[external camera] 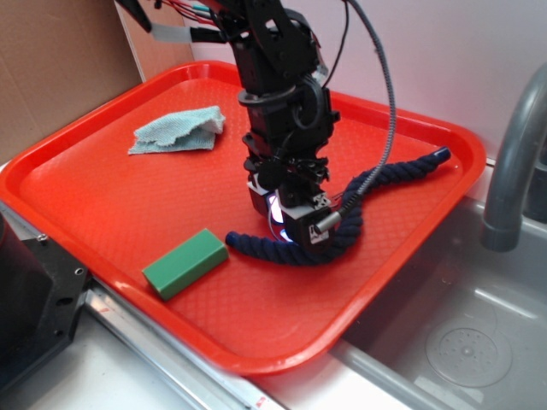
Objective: Grab the silver keys.
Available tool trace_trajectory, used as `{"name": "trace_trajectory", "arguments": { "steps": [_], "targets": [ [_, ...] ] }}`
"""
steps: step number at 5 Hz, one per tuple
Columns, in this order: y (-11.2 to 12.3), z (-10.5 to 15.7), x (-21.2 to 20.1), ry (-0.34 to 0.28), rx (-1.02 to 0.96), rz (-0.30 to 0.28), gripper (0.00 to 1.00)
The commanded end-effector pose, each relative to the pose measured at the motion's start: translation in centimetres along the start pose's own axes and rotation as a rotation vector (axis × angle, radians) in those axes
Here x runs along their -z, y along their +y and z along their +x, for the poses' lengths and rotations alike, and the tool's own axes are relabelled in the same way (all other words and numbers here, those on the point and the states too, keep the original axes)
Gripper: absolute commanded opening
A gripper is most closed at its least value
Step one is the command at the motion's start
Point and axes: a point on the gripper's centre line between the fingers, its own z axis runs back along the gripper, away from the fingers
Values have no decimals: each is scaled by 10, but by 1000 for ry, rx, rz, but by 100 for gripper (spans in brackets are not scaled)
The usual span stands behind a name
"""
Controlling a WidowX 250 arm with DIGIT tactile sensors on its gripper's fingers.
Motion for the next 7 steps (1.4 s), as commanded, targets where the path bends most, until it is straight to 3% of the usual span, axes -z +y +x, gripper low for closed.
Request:
{"name": "trace_trajectory", "arguments": {
  "steps": [1,2,3,4,5,6,7],
  "targets": [
    [-4,1,-32,-88,-53,-17,0],
    [8,-1,-53,-93,-109,0,0],
    [36,-6,-90,-126,-180,60,0],
    [66,-17,-127,-119,-205,49,0],
    [90,-37,-160,-161,-286,119,0],
    [102,-54,-178,-187,-360,177,0],
    [99,-49,-175,-141,-359,213,0]
  ]
}}
